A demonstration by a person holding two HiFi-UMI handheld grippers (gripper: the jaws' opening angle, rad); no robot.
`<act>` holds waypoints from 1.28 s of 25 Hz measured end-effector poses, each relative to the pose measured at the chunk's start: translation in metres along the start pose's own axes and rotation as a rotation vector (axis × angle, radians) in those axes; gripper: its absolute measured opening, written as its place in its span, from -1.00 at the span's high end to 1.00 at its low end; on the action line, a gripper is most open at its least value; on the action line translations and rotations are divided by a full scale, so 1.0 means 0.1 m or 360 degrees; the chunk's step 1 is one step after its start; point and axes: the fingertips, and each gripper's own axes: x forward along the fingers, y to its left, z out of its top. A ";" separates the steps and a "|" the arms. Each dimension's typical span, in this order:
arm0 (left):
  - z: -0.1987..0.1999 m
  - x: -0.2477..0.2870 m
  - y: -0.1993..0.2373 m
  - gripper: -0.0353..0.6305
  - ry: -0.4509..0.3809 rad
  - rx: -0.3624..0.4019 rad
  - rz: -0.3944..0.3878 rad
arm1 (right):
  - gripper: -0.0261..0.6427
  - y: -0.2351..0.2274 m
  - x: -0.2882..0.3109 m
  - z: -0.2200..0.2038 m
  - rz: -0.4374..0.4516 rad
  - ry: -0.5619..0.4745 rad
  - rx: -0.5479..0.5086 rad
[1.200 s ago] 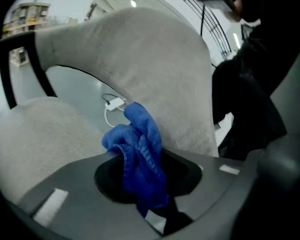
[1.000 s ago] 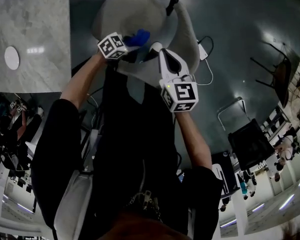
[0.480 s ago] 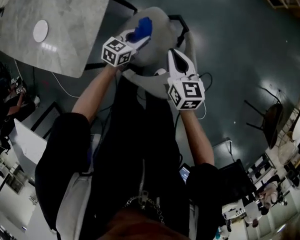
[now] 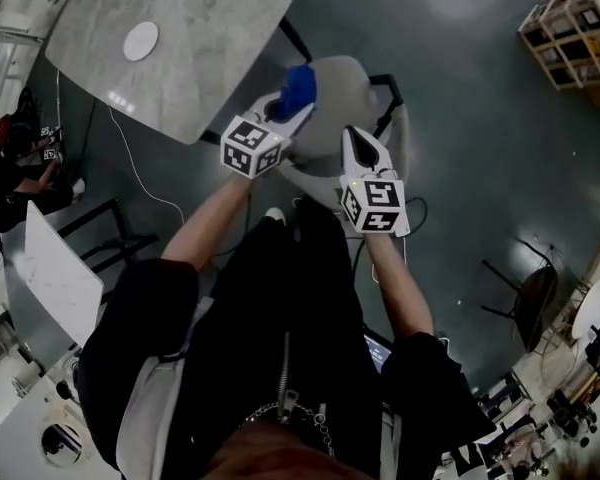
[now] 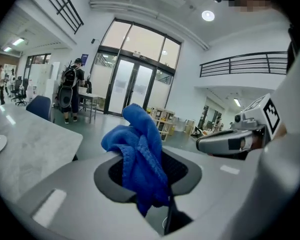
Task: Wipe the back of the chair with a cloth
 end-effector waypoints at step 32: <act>-0.72 -2.34 -0.52 0.53 -0.0166 0.0018 0.0157 | 0.92 2.22 -1.04 -0.66 0.0172 0.0048 -0.0420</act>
